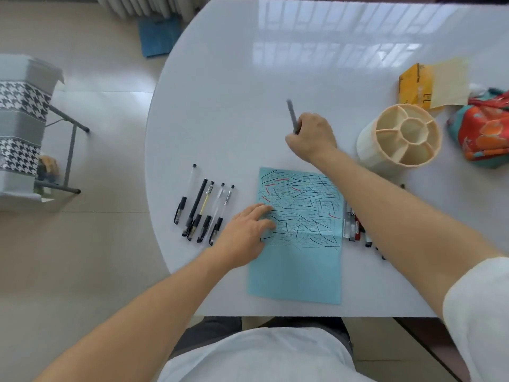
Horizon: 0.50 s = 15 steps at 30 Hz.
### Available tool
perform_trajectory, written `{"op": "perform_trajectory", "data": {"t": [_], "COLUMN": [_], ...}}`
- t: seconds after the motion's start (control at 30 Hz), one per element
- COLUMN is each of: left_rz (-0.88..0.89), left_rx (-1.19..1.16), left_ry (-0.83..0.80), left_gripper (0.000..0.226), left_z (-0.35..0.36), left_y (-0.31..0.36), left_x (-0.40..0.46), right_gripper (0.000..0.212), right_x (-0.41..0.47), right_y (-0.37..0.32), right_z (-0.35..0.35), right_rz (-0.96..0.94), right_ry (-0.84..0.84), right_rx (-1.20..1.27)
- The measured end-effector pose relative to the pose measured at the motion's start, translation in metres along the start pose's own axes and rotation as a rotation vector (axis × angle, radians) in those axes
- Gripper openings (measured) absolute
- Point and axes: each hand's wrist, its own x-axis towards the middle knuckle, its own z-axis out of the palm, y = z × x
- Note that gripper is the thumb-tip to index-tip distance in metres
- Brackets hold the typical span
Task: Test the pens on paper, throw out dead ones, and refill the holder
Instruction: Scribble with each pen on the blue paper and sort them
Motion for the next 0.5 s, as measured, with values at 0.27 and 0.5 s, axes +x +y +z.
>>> {"op": "perform_trajectory", "data": {"t": [0.27, 0.5], "left_rz": [-0.103, -0.096], "left_rx": [-0.299, -0.435], "left_ry": [0.080, -0.350], "left_gripper": [0.036, 0.017], "left_z": [-0.015, -0.026], "left_y": [0.029, 0.048], "left_x": [0.004, 0.008], "right_gripper": [0.005, 0.015], "right_x": [-0.183, -0.261], "right_y": [0.052, 0.046], "right_z": [0.017, 0.033], "right_rz": [0.411, 0.463], "right_ry": [-0.071, -0.072], "right_rx": [1.003, 1.345]}}
